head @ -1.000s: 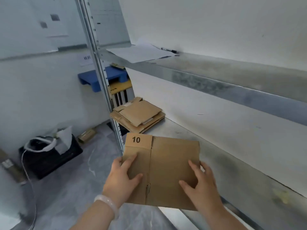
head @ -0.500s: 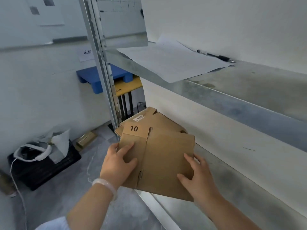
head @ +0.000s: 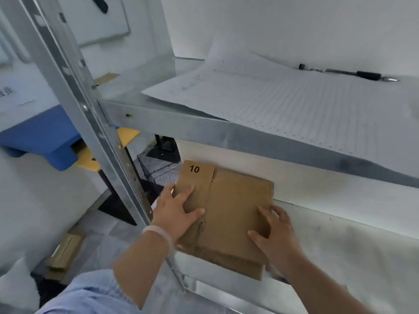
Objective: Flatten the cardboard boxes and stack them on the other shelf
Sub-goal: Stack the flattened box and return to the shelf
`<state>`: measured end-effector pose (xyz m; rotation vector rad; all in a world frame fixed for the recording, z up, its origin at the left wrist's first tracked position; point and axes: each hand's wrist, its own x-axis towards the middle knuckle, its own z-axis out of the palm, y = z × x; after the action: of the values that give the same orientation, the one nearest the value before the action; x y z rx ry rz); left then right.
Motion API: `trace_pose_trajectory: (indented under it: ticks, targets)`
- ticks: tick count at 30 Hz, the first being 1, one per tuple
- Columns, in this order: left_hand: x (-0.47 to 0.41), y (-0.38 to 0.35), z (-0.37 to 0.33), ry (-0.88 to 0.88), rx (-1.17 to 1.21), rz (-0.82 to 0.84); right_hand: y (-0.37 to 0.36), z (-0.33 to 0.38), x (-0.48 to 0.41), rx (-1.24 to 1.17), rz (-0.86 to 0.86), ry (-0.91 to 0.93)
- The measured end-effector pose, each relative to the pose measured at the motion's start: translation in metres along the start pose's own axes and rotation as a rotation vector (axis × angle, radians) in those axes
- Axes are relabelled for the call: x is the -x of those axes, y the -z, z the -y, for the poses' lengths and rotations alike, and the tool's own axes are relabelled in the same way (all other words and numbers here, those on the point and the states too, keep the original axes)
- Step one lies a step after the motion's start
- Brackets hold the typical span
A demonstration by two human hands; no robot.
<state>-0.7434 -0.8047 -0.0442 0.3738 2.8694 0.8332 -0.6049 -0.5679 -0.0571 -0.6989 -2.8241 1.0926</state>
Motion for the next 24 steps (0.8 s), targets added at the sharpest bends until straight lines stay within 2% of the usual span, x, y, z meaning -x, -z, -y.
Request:
trace_pose_trajectory:
  ticks: [4, 9, 13, 15, 24]
  targets:
    - [-0.031, -0.017, 0.016, -0.064, -0.228, 0.088, -0.020, 0.012, -0.009, 0.058, 0.002, -0.097]
    - [-0.040, -0.033, 0.038, -0.116, -0.408, 0.143, -0.040, 0.015, -0.010, 0.302, 0.050, -0.159]
    - [-0.048, -0.041, 0.042, -0.498, -0.426, 0.156, -0.051, 0.020, -0.018, 0.378, 0.105, -0.032]
    - [-0.053, -0.041, 0.040, -0.616, -0.418, 0.212, -0.052, 0.021, -0.024, 0.386, 0.150, -0.028]
    - [-0.055, -0.053, 0.046, -0.555, -0.514, 0.296, -0.071, 0.003, -0.021, 0.546, 0.052, -0.018]
